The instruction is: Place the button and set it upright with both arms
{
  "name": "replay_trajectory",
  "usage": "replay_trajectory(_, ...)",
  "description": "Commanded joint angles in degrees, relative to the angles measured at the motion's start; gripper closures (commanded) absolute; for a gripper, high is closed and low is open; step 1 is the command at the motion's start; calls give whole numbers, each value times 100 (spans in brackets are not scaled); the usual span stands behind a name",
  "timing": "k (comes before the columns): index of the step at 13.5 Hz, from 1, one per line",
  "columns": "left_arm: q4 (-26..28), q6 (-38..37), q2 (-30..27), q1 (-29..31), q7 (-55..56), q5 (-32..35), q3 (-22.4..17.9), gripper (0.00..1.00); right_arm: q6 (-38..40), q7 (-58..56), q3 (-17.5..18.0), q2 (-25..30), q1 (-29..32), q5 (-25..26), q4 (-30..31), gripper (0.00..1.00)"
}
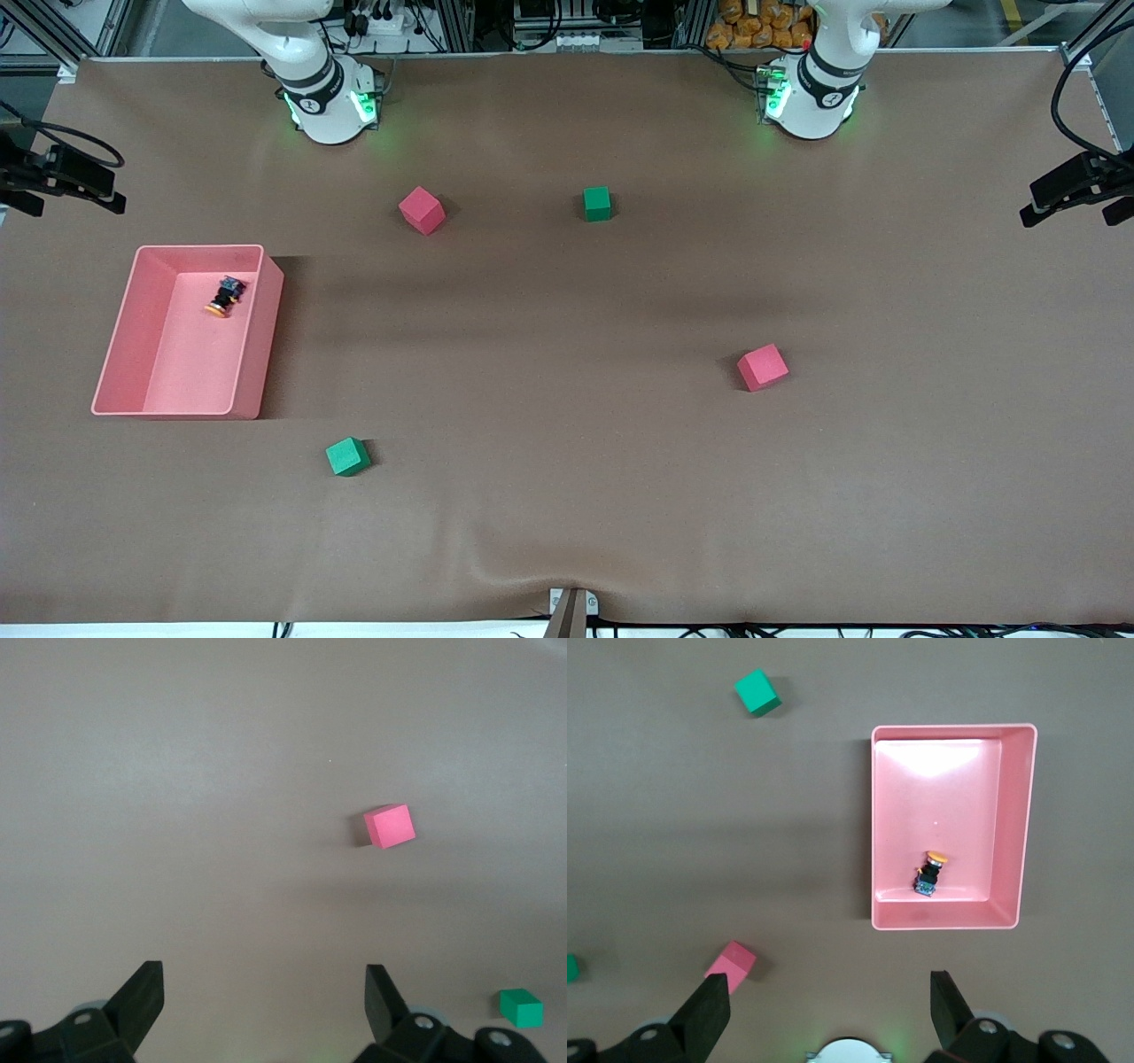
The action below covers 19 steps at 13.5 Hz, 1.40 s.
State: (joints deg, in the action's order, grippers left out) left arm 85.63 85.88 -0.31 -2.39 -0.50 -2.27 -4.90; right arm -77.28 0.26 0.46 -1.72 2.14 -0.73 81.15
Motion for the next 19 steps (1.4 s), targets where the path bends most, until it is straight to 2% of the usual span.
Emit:
replay_trajectory(1,-126,-106,40,19,-108,69,-2,0,99,430,-81,119,-222,11,-21,0)
replay_trajectory(4,-135,-106,40,-8,-108,87,-2,0,-15,431,-90,76,-161,-295,-12,0)
replay_trajectory(6,-135,-106,40,-25,-64,87,-2,0,-68,378,-116,6,-73,-245,58,0)
replay_trajectory(9,-126,-106,40,-16,-99,87,-2,0,-620,169,-108,-83,277,-148,750,0)
replay_trajectory(11,-126,-106,40,19,-108,69,-2,0,-815,-61,-108,-327,323,-103,946,0)
replay_trajectory(14,-126,-106,31,28,-108,43,6,0,-667,-140,-108,-653,261,-7,937,0)
replay_trajectory(16,-126,-106,40,28,-91,43,-2,0,-272,-167,-81,-663,218,46,763,0)
replay_trajectory(19,-108,-106,40,36,-91,43,-2,0,-235,-219,-107,-566,339,-33,718,0)
